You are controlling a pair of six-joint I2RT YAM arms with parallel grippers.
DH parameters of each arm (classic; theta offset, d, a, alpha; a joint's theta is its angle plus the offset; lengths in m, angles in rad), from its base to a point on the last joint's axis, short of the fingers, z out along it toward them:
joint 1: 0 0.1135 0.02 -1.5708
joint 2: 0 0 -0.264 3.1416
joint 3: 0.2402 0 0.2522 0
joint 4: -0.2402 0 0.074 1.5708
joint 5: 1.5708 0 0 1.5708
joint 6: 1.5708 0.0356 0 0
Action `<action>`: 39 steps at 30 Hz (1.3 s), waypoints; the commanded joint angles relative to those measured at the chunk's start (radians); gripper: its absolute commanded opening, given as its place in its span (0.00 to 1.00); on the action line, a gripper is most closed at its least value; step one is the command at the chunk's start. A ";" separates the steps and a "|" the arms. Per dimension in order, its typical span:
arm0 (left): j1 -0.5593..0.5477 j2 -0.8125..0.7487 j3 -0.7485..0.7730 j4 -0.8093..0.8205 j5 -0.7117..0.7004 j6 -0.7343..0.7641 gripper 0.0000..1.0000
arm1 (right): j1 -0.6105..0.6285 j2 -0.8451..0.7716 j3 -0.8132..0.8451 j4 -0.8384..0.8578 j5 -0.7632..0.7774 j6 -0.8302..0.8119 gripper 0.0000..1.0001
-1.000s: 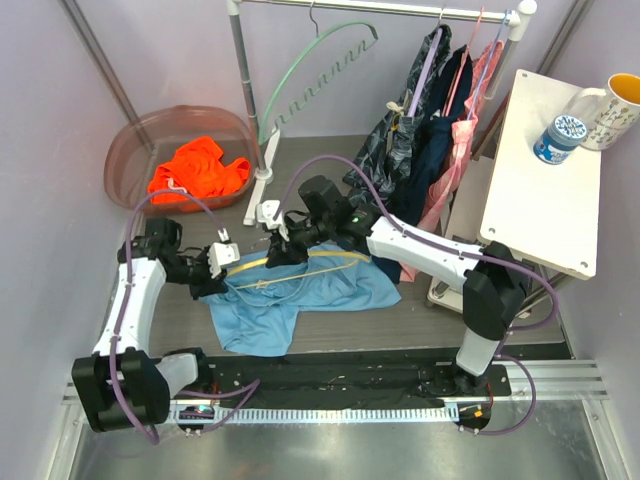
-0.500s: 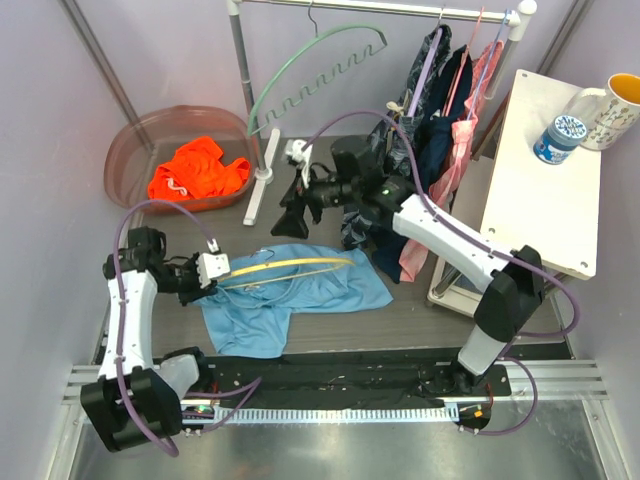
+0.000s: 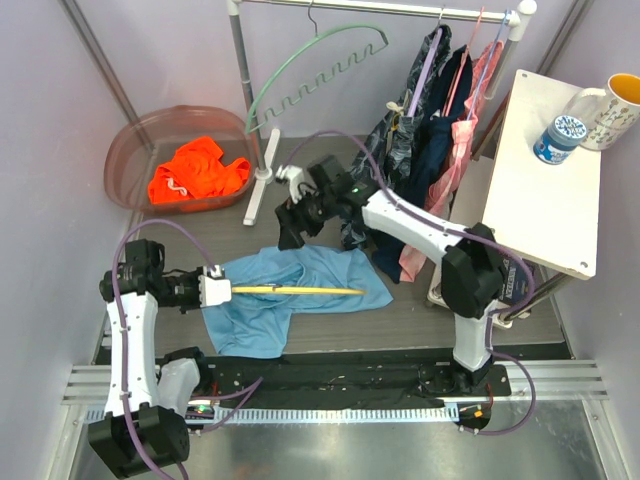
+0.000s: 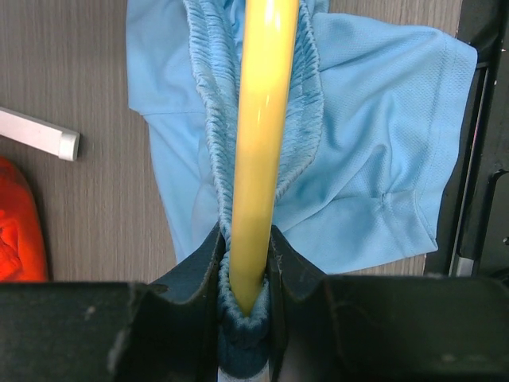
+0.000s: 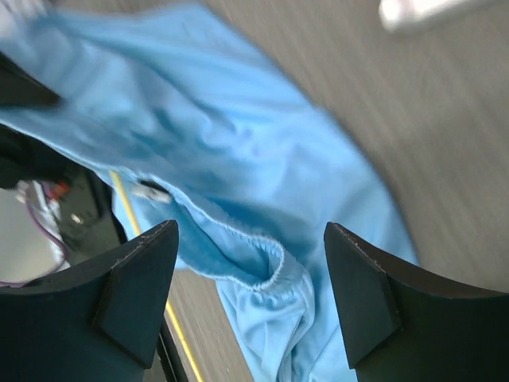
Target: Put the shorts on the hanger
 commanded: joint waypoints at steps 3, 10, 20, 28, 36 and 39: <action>0.006 -0.019 0.023 -0.063 0.083 0.025 0.00 | 0.096 0.051 -0.047 -0.116 0.213 -0.118 0.79; 0.008 -0.014 0.024 -0.021 0.106 -0.032 0.00 | 0.119 0.112 -0.113 -0.110 0.259 -0.127 0.76; 0.006 -0.001 0.036 0.049 0.108 -0.188 0.00 | 0.132 0.098 -0.165 -0.100 0.340 -0.133 0.61; 0.094 0.081 0.119 -0.077 0.069 -0.098 0.00 | 0.003 0.013 -0.201 -0.171 0.350 -0.149 0.21; 0.276 0.185 0.199 -0.161 0.037 0.095 0.00 | -0.097 -0.070 -0.265 -0.232 0.330 -0.159 0.01; 0.353 0.245 0.250 -0.222 0.016 0.186 0.00 | -0.134 -0.090 -0.294 -0.235 0.327 -0.158 0.01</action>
